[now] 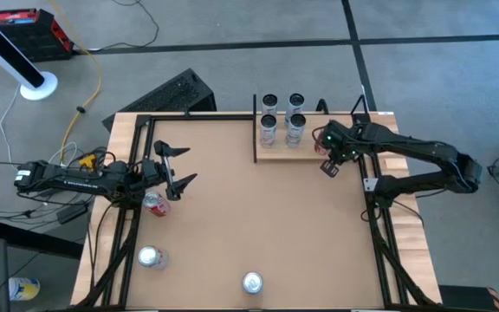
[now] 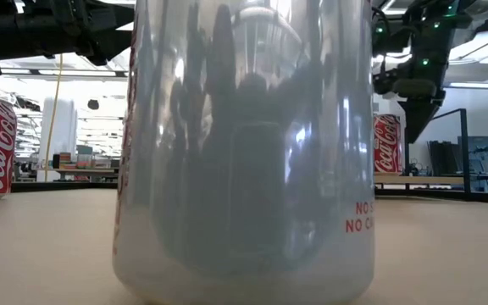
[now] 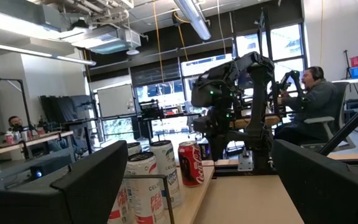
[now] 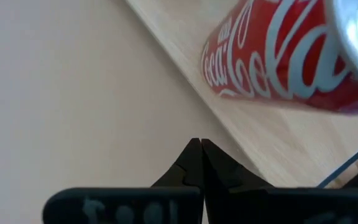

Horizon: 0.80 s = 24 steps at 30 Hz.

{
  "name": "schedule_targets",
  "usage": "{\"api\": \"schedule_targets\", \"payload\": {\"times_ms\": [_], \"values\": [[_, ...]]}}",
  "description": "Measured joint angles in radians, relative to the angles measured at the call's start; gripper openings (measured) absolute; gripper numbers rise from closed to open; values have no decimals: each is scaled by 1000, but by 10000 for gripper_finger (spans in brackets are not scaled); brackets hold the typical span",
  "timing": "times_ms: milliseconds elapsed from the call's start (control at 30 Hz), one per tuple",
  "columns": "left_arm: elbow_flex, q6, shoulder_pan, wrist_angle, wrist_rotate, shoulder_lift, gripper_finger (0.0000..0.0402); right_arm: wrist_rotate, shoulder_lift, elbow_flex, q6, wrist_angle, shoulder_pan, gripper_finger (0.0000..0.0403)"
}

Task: Place canned beverage on shelf
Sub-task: Put the top red soda can on the shelf

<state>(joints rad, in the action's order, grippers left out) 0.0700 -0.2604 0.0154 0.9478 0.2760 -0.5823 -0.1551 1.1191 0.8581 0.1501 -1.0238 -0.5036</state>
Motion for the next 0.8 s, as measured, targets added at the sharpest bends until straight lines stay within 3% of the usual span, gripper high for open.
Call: {"api": "schedule_targets", "payload": {"times_ms": [300,567,800], "values": [[0,15,0,0,0,0,386,-7,0,0,-3,36,-1,16],[0,17,0,0,0,0,386,-163,0,0,-28,39,-2,16],[0,18,0,-6,0,0,386,-187,0,0,-27,43,-2,16]]}}
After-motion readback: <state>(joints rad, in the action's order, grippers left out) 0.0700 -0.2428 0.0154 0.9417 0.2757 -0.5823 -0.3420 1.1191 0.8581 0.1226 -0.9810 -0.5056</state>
